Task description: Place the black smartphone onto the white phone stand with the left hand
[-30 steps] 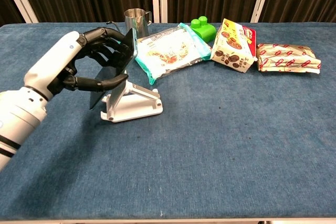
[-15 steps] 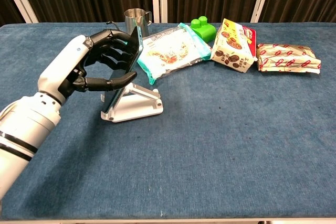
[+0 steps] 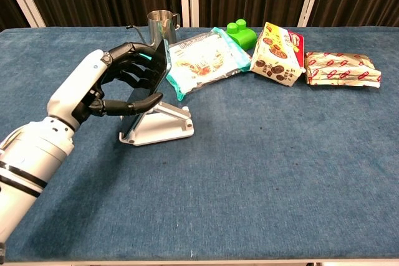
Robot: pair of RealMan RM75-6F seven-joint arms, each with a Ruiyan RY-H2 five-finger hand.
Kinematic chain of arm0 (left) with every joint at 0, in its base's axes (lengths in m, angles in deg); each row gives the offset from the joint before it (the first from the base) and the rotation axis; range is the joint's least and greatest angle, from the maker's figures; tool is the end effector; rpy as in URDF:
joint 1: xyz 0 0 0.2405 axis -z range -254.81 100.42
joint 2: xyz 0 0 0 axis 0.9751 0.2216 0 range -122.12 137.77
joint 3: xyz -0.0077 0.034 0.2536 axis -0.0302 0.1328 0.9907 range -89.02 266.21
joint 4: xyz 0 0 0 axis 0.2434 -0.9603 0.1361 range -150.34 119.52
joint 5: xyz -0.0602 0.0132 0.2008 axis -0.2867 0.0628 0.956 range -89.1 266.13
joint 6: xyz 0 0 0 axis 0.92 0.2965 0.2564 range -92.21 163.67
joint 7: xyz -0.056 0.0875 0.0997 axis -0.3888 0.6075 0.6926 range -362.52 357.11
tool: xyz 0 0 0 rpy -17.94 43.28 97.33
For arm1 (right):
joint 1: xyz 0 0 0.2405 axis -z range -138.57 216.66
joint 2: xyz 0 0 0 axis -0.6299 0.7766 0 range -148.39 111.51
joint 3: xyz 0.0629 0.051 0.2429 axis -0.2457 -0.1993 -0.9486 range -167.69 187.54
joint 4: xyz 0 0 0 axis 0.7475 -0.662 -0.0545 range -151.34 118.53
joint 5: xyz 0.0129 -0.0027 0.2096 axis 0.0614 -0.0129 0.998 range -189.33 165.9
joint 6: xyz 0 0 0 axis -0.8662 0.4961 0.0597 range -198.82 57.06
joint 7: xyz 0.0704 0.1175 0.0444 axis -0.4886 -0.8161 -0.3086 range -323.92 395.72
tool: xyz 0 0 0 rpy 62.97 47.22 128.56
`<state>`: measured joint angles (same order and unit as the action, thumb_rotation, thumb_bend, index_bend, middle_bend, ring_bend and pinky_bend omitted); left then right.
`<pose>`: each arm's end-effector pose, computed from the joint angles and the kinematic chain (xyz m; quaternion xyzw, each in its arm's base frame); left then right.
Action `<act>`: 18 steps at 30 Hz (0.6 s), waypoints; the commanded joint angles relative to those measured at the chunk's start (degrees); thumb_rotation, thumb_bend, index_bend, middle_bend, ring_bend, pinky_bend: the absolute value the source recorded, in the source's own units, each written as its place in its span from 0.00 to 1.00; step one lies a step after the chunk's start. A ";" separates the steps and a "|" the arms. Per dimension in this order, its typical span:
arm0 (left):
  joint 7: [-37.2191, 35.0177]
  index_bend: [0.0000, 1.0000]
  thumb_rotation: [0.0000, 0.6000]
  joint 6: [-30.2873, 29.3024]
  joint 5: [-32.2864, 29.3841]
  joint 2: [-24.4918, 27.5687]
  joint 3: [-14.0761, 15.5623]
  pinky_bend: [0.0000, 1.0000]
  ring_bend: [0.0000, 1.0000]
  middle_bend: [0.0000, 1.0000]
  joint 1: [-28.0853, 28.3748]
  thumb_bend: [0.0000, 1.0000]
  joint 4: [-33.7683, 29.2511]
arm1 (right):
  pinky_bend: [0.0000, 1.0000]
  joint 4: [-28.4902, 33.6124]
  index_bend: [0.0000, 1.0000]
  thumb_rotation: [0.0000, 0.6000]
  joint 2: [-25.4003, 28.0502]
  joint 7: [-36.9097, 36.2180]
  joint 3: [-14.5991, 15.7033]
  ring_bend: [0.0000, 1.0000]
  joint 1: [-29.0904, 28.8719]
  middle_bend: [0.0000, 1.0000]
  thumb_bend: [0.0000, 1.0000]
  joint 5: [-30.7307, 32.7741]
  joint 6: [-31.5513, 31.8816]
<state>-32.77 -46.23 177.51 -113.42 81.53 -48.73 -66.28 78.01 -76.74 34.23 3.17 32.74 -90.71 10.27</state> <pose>-0.1531 0.2687 -0.1038 -0.5086 -0.5069 -0.6435 0.2649 -0.3186 -0.2024 0.1965 0.5651 -0.3959 0.3736 0.6200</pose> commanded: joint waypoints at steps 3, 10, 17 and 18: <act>-0.20 0.36 1.00 0.39 -0.20 -0.04 0.07 0.38 0.34 0.46 -0.01 0.41 -0.15 | 0.04 -0.15 0.00 1.00 -0.12 -0.05 -0.02 0.00 -0.06 0.03 0.10 0.01 -0.15; -0.22 0.22 1.00 0.78 0.02 0.42 0.75 0.32 0.28 0.38 -0.16 0.34 -0.30 | 0.04 -0.19 0.00 1.00 -0.13 -0.18 -0.14 0.00 -0.11 0.03 0.10 -0.05 -0.14; 0.33 0.10 0.97 1.33 0.23 1.17 1.34 0.27 0.19 0.26 -0.21 0.28 -1.00 | 0.05 -0.21 0.00 1.00 -0.21 -0.39 -0.21 0.00 -0.11 0.03 0.10 -0.37 0.11; 0.48 0.09 0.96 1.41 0.24 1.32 1.39 0.26 0.18 0.25 -0.21 0.28 -1.18 | 0.05 -0.22 0.00 1.00 -0.22 -0.44 -0.21 0.00 -0.07 0.03 0.10 -0.44 0.19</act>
<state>-32.35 -44.86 177.74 -112.15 82.89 -48.94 -67.40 77.79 -76.96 33.79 2.96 32.66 -91.15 10.47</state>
